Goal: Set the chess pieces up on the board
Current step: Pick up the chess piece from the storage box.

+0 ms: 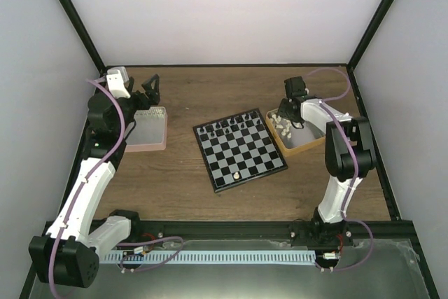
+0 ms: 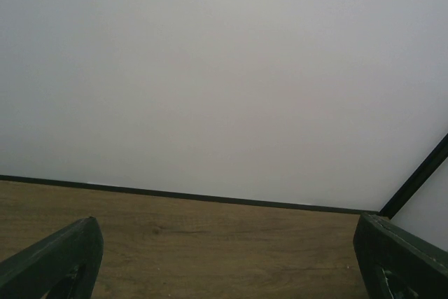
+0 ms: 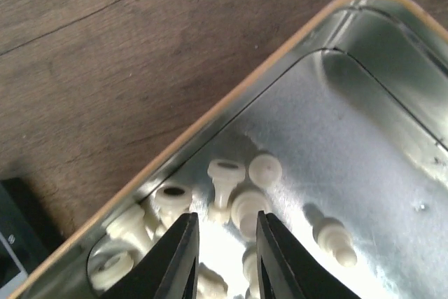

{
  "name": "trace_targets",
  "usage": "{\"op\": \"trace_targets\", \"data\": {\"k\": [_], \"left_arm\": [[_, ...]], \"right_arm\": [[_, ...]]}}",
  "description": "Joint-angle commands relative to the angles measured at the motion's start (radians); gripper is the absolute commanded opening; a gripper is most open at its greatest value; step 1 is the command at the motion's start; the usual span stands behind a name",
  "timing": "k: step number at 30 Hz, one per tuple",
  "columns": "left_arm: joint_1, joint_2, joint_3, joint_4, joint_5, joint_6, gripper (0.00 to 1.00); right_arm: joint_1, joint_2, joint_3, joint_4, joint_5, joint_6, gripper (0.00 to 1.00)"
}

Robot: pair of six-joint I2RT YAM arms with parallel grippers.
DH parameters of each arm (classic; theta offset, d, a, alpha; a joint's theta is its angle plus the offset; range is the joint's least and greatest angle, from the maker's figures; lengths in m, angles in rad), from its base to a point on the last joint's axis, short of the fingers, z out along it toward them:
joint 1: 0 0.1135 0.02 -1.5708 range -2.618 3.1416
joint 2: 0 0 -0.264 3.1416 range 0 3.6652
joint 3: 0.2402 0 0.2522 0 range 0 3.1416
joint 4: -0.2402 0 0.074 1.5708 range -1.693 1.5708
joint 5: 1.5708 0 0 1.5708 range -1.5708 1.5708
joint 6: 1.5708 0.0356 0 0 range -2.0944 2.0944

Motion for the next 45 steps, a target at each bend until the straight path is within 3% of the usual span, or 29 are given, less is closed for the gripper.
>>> {"op": "trace_targets", "data": {"k": [1, 18, 28, 40, 45], "left_arm": [[0.005, 0.005, -0.007, 0.017, -0.012, 0.016, 1.0], [0.005, 0.011, -0.008, 0.015, -0.02, 0.022, 1.0], [0.005, 0.01, -0.008, 0.011, -0.025, 0.027, 1.0], [0.005, 0.002, -0.01, 0.008, -0.03, 0.03, 1.0], [0.005, 0.001, -0.01, 0.007, -0.032, 0.032, 1.0]], "right_arm": [[-0.024, 0.04, 0.08, 0.031, 0.004, -0.036, 0.24], [-0.025, 0.104, 0.087, -0.026, 0.071, -0.044, 0.24], [-0.025, 0.122, 0.095, -0.019, 0.068, -0.054, 0.11], [-0.026, 0.101, 0.067, -0.039, 0.036, -0.055, 0.19], [-0.027, 0.091, 0.059, -0.035, 0.031, -0.058, 0.08]]}}
